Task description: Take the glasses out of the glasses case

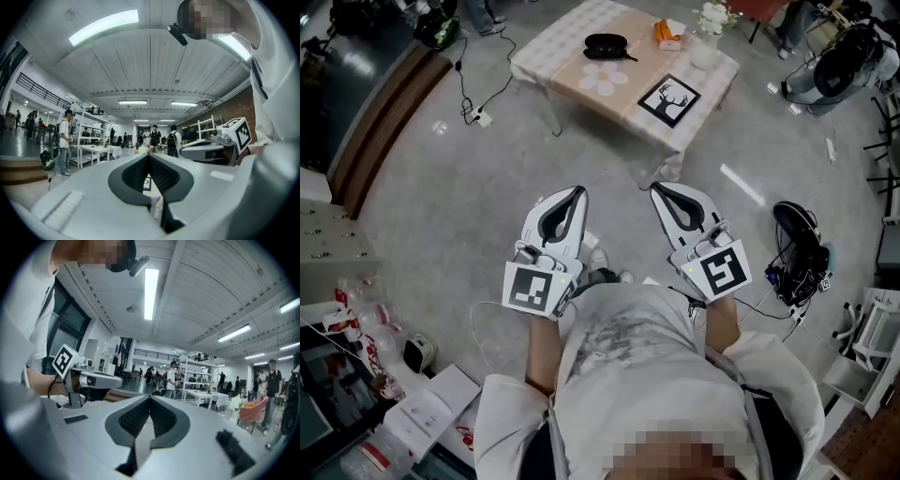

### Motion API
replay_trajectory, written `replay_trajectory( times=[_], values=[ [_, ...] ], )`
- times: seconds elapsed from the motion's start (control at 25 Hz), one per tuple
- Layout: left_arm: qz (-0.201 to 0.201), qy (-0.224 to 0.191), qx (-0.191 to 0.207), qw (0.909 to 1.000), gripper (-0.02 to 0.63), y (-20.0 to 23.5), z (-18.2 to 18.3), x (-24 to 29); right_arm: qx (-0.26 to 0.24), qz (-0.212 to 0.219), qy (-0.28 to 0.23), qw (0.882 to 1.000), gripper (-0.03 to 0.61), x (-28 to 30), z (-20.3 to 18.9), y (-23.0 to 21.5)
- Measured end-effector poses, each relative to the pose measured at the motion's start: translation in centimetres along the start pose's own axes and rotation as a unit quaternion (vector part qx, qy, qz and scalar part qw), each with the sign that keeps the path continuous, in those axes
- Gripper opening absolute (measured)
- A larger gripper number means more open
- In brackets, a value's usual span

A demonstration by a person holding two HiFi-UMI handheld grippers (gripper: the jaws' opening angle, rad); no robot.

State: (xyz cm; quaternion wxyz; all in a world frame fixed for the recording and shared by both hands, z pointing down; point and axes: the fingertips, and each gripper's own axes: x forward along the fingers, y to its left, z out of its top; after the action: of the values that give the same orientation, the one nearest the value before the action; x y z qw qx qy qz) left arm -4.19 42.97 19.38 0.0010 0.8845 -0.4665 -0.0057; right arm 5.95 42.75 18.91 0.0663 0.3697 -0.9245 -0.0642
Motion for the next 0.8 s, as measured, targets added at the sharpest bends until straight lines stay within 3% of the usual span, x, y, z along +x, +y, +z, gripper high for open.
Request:
replay_trajectory(
  times=[0.8],
  values=[
    [-0.045,0.002,-0.015,0.9989,0.009,8.3,-1.2,5.4,0.005,-0.017,0.034,0.999,0.017,8.7,-1.1,-2.2]
  ],
)
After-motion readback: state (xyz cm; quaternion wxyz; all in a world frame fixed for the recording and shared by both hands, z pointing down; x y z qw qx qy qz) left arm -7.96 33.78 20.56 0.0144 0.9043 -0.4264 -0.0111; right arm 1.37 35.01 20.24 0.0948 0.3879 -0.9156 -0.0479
